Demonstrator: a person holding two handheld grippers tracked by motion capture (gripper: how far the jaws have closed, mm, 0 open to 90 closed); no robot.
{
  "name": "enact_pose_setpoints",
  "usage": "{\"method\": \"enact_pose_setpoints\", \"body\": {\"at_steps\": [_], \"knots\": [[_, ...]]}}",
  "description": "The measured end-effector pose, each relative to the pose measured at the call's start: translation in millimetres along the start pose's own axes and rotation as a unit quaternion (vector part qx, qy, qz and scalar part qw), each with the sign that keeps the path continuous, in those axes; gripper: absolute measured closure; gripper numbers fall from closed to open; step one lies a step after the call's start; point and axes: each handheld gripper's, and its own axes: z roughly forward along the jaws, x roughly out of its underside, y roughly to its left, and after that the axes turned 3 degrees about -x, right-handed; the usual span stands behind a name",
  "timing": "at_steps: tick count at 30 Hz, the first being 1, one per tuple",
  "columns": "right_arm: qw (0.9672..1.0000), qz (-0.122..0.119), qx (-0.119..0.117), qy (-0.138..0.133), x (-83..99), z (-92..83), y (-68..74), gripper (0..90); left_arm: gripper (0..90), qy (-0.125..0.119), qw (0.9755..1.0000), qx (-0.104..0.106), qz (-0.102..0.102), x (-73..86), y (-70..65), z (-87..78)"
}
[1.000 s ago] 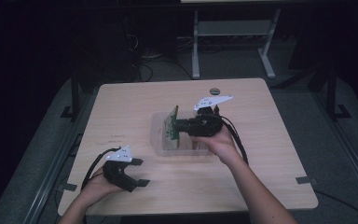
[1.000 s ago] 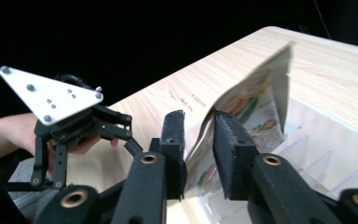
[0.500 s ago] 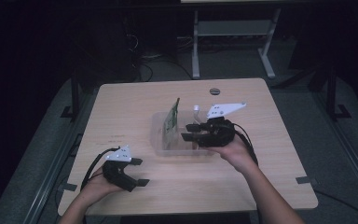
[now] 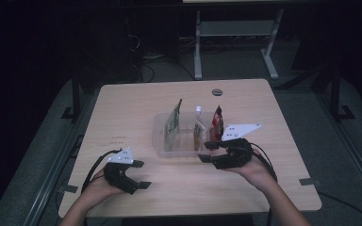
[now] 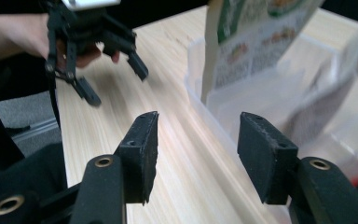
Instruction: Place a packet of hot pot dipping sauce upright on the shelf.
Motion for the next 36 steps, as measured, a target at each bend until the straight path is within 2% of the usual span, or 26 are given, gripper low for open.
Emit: {"method": "enact_pose_setpoints", "body": {"at_steps": [11, 12, 21, 31, 36], "knots": [[0.9993, 0.009, 0.018, 0.032, 31.9, -8.3, -4.0, 40.0, 14.4, 0.006, 1.0, 0.001, 0.004, 0.3, -6.2, -2.6], [0.9988, 0.01, 0.027, 0.04, 40.2, -9.1, -6.3, 38.4, 14.3, 0.009, 0.9999, 0.001, 0.008, 1.4, -8.2, -4.4], [0.9968, 0.029, 0.051, 0.055, 64.0, -18.5, -11.5, 37.4, 14.5, 0.017, 0.9998, -0.006, 0.005, 5.0, -9.3, -7.0], [0.9936, 0.034, 0.082, 0.07, 83.6, -32.1, -15.7, 36.2, 14.5, 0.021, 0.9997, -0.01, 0.004, 6.8, -7.5, -7.5], [0.9905, 0.036, 0.104, 0.083, 96.4, -40.4, -20.0, 34.2, 14.5, 0.041, 0.9988, -0.018, 0.019, 10.7, -5.7, -5.0]]}}
